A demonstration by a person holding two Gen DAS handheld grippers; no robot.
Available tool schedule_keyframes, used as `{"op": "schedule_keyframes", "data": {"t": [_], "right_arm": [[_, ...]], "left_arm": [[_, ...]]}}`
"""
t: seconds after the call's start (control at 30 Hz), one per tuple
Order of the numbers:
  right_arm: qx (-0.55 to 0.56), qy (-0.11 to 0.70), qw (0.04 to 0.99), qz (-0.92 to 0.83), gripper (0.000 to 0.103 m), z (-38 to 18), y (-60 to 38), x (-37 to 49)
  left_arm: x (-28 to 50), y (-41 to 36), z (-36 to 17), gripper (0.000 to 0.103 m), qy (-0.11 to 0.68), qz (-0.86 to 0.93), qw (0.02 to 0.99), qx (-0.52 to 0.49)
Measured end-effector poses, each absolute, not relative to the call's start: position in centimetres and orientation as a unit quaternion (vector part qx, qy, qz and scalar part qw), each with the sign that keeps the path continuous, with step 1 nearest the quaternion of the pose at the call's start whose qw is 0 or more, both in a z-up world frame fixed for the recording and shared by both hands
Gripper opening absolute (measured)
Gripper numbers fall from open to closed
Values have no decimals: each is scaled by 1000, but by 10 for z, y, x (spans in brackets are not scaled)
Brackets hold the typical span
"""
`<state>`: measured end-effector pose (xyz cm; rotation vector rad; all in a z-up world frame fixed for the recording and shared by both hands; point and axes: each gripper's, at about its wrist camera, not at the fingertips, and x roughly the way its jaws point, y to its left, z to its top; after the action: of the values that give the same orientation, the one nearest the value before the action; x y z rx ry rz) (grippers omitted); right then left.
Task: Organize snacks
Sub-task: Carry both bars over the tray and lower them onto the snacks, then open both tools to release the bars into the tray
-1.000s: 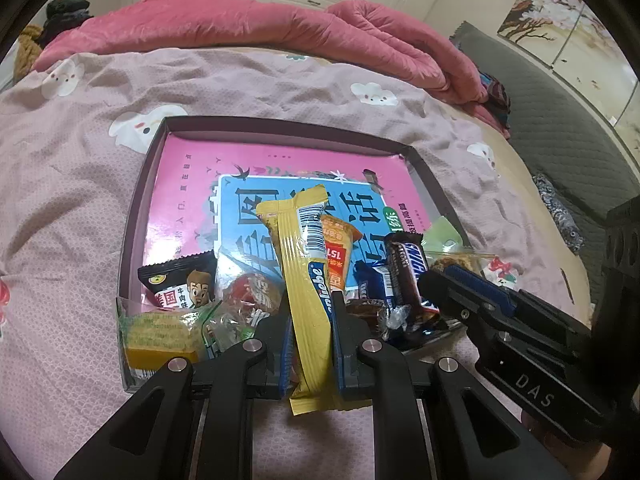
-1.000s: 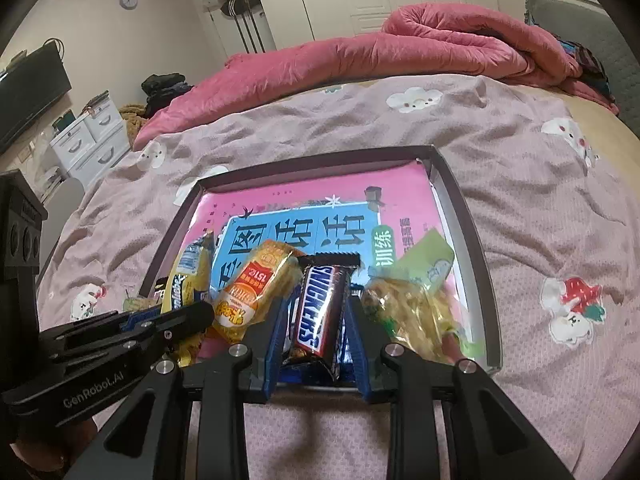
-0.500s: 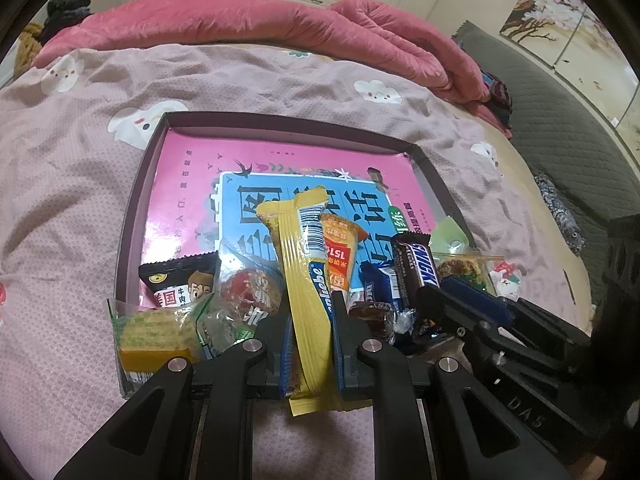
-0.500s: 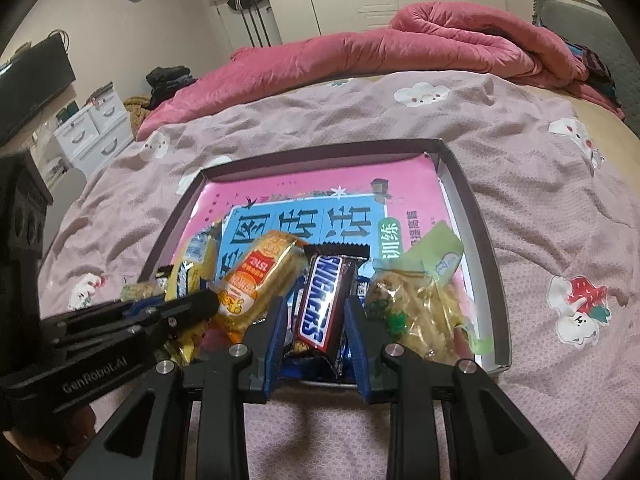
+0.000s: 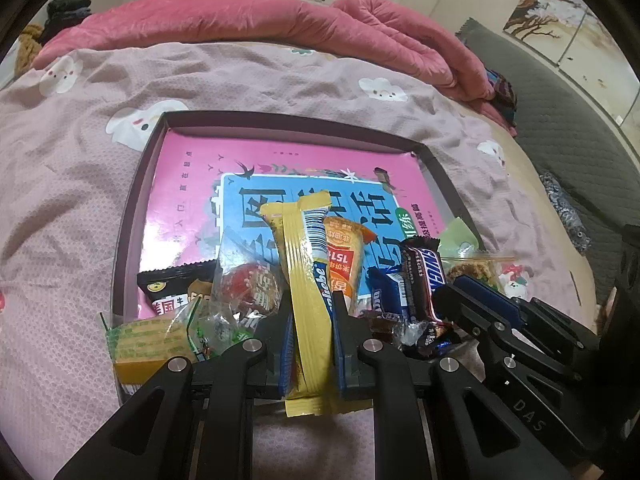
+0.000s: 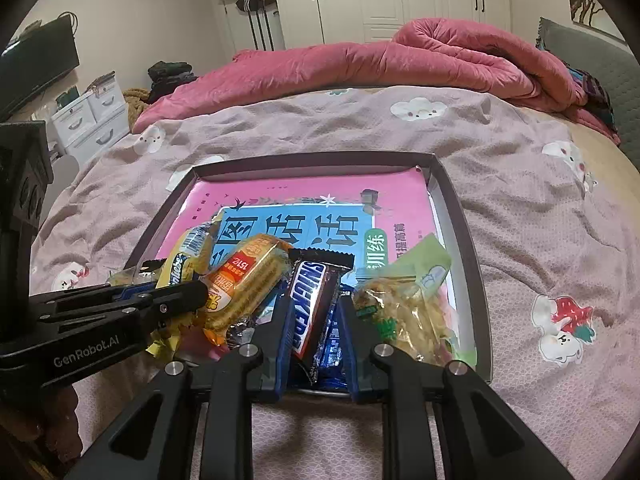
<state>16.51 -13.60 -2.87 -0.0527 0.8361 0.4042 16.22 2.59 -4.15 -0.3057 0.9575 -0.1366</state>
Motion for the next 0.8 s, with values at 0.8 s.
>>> {"op": "schedule_keyframes", "data": {"t": [0.8], "right_arm": [[-22,405,891,202,22,-30,-133,160]], "left_arm": [[167,26,-45,17,462,-58,873,-145]]}}
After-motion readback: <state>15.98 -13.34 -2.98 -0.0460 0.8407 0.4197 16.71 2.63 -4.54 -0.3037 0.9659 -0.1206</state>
